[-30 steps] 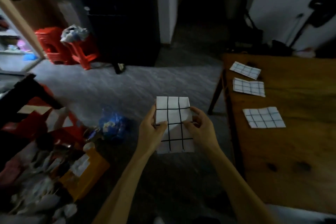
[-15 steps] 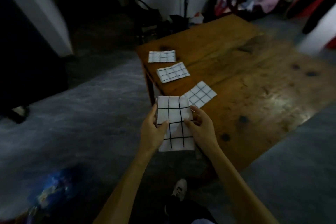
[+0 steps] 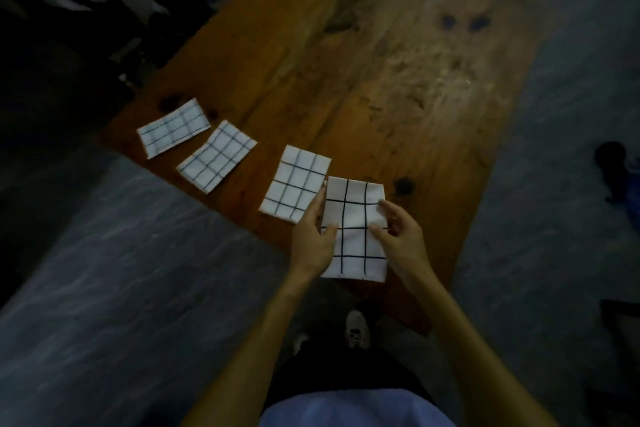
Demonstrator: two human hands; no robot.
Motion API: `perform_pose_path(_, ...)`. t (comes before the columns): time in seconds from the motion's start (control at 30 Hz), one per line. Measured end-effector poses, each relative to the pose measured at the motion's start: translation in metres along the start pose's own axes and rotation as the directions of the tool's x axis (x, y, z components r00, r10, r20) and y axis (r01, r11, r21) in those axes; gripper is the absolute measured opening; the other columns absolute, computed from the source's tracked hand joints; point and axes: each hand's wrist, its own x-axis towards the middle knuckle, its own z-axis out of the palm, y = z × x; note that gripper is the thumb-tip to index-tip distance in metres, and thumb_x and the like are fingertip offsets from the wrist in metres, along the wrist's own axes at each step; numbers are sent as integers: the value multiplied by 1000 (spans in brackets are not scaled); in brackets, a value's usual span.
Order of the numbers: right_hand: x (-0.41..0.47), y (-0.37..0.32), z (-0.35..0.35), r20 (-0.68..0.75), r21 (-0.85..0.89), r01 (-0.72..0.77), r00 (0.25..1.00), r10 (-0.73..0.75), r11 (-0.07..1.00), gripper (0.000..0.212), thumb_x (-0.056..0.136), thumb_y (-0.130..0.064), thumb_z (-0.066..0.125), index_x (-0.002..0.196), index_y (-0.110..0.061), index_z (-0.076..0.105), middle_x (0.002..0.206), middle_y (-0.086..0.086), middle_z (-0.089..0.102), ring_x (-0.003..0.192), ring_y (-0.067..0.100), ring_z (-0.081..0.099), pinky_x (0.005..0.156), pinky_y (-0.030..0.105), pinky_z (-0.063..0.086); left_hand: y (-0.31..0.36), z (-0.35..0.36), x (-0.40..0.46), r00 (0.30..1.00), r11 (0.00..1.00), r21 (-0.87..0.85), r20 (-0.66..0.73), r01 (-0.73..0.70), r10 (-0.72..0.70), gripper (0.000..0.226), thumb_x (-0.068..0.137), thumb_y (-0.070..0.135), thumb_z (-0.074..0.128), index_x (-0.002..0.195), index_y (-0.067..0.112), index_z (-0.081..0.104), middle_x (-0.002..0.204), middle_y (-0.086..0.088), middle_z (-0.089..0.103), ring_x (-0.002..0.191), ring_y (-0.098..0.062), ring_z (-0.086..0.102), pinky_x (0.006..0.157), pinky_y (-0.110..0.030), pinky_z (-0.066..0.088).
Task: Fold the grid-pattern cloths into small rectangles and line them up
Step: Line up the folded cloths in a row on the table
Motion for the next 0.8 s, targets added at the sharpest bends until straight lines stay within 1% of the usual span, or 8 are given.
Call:
perform_pose_path(0.1, 16, 17, -13, -100, -11, -66, 993, 64, 998, 49, 92, -12, 59, 138, -19, 44, 134, -2, 51, 115, 10, 54, 84, 26, 54, -2, 22, 24, 992, 999, 34, 126, -15, 10, 63, 92, 4, 53, 146, 28, 31, 132, 14, 44, 119, 1, 43, 81, -8, 47)
perform_pose_path(0.17, 26, 26, -19, -145, -19, -101, 985, 97, 995, 50, 92, -11, 59, 139, -19, 43, 137, -2, 50, 114, 5, 51, 77, 17, 52, -8, 33, 44, 984, 997, 76, 178, 4, -18, 61, 93, 7, 53, 146, 27, 30, 126, 17, 45, 114, 3, 44, 79, -6, 47)
perform_pose_path(0.27, 36, 39, -20, -183, -77, -189, 968, 172, 979, 54, 92, -12, 59, 142, -20, 39, 139, -7, 43, 117, 3, 43, 72, 12, 49, -16, 43, 73, 972, 984, 147, 195, 101, -129, 60, 94, 15, 54, 148, 21, 27, 139, 1, 47, 120, -11, 49, 94, -28, 50)
perform_pose_path(0.33, 38, 47, -17, -258, -185, -236, 948, 184, 954, 54, 92, -15, 59, 142, -21, 40, 147, -1, 36, 128, 12, 40, 94, 28, 49, -20, 44, 90, 961, 974, 187, 221, 128, -168, 60, 94, 18, 56, 147, 19, 28, 144, -7, 44, 128, -19, 45, 101, -40, 46)
perform_pose_path(0.4, 36, 52, -11, -357, -301, -264, 922, 148, 916, 50, 91, -17, 59, 139, -19, 44, 148, 4, 34, 134, 19, 35, 108, 38, 38, -22, 44, 100, 953, 972, 202, 251, 121, -171, 58, 93, 18, 56, 146, 17, 31, 142, -8, 45, 127, -20, 45, 103, -40, 45)
perform_pose_path(0.47, 35, 57, -6, -439, -322, -258, 893, 98, 911, 45, 91, -16, 58, 135, -16, 48, 140, 5, 39, 127, 21, 41, 104, 36, 41, -24, 45, 102, 944, 976, 193, 287, 106, -159, 56, 94, 17, 56, 145, 16, 33, 139, -7, 48, 124, -18, 48, 98, -32, 46)
perform_pose_path(0.6, 41, 62, 4, -498, -326, -297, 861, 104, 898, 42, 92, -14, 54, 134, -10, 49, 129, 6, 46, 113, 19, 49, 96, 35, 48, -27, 55, 103, 925, 985, 159, 360, 67, -120, 49, 94, 12, 53, 141, 15, 40, 132, -5, 54, 106, -6, 50, 72, -10, 45)
perform_pose_path(0.8, 52, 58, 7, -514, -391, -298, 856, 62, 871, 35, 95, -15, 54, 129, -9, 55, 121, 7, 55, 104, 15, 53, 90, 27, 47, -26, 58, 114, 922, 989, 138, 376, 46, -96, 48, 95, 12, 53, 141, 16, 40, 133, -3, 53, 103, -3, 47, 57, 0, 42)
